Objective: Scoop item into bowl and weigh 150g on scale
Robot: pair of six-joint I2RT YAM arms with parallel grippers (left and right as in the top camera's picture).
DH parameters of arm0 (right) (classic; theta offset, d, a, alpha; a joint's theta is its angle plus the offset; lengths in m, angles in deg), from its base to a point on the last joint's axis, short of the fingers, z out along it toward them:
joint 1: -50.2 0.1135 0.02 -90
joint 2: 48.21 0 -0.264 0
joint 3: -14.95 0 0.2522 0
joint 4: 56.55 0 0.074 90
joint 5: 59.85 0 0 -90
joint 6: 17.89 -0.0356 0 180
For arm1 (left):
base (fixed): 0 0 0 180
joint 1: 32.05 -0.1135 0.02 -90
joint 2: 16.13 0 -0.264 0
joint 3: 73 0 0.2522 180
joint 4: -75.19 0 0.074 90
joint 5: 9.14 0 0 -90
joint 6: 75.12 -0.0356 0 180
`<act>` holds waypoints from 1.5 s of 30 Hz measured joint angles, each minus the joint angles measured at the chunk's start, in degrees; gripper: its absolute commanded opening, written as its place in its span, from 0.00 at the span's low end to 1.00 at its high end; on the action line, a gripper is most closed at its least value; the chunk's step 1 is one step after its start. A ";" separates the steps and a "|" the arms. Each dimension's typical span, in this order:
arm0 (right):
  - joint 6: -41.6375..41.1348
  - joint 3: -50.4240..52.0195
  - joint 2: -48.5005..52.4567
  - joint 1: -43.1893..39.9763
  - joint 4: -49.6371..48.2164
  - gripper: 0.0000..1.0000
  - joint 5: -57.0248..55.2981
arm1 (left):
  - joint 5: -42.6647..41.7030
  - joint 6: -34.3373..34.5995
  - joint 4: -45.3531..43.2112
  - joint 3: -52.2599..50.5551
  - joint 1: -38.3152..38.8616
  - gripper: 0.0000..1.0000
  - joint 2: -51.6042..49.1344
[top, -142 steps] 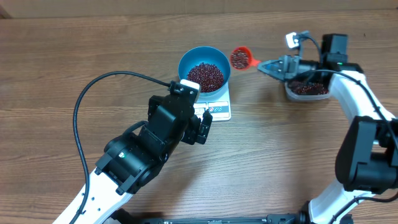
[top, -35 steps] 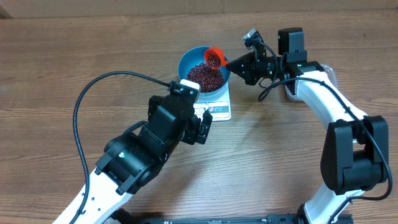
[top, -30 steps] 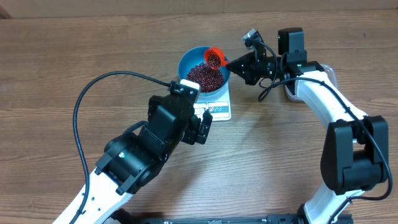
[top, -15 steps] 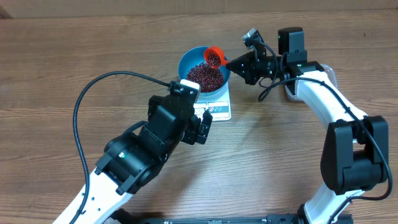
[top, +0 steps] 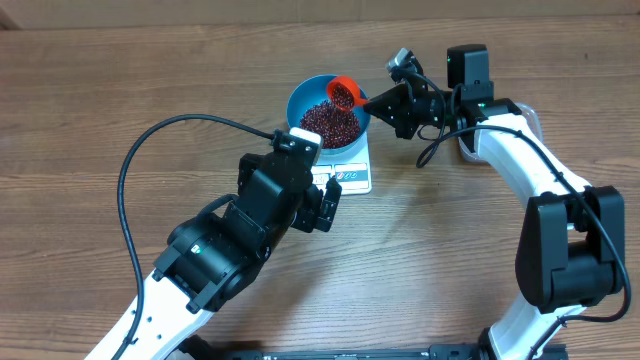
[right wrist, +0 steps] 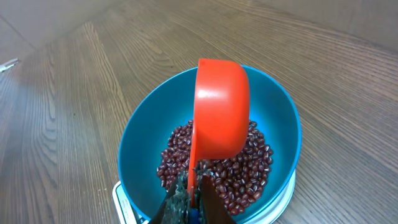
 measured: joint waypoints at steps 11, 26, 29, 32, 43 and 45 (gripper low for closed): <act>0.33 0.00 0.00 0.55 0.87 0.04 -0.04 | 0.00 0.00 0.00 0.00 0.00 0.99 0.00; 0.37 0.00 0.00 1.14 -0.24 0.04 -1.81 | 0.00 0.00 0.00 0.00 0.00 0.99 0.00; 0.35 0.00 0.00 1.38 -0.20 0.04 -1.86 | 0.00 0.00 0.00 0.00 0.00 0.99 0.00; 0.37 0.00 0.00 1.53 -0.24 0.04 -1.95 | 0.00 0.00 0.00 0.00 0.00 0.99 0.00; 0.37 0.00 0.00 1.84 -0.22 0.04 -1.95 | 0.00 0.00 0.00 0.00 0.00 0.99 0.00; 0.37 0.00 0.00 1.84 -0.22 0.04 -1.97 | 0.00 0.00 0.00 0.00 0.00 0.99 0.00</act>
